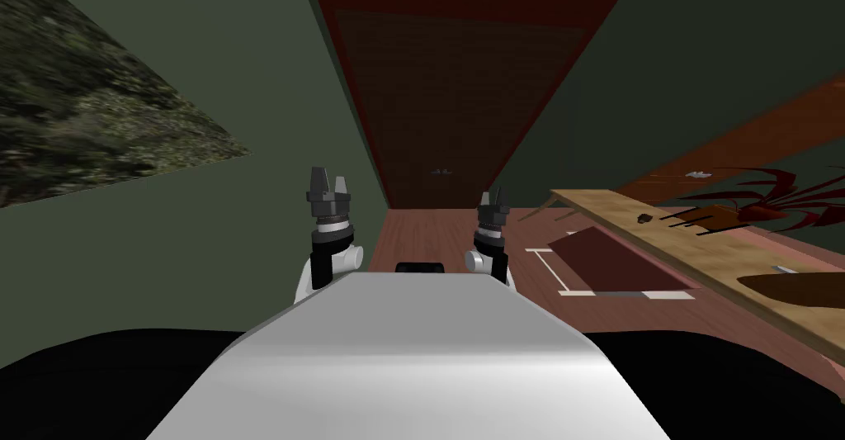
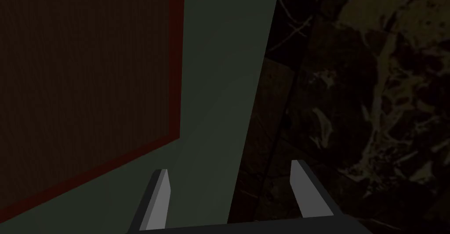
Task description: Pull the door open
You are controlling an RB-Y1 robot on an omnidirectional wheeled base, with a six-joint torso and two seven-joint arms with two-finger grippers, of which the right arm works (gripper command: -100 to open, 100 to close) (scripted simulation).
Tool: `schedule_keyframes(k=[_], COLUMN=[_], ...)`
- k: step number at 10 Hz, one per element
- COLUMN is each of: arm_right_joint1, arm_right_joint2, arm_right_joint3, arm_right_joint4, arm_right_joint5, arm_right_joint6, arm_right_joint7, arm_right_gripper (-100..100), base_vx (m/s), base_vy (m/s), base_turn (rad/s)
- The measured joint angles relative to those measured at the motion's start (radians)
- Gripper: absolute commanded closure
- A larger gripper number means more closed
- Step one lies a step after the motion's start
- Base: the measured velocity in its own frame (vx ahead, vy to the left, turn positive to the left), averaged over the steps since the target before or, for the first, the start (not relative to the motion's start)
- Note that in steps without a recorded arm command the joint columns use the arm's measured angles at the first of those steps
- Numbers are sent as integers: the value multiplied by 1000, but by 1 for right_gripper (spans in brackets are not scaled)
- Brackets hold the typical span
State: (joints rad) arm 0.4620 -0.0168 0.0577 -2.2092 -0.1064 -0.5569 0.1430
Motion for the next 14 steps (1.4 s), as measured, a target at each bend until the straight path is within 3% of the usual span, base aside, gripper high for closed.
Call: schedule_keyframes(k=[4, 14], arm_right_joint1=[-35, -93], arm_right_joint2=[-26, -76], arm_right_joint3=[0, 3], arm_right_joint4=[102, 303], arm_right_joint5=[-11, -35], arm_right_joint6=[-23, -65], arm_right_joint7=[-18, -60], arm_right_gripper=[-100, -100], base_vx=[148, 99], base_vy=[-37, -11], base_turn=[33, 26])
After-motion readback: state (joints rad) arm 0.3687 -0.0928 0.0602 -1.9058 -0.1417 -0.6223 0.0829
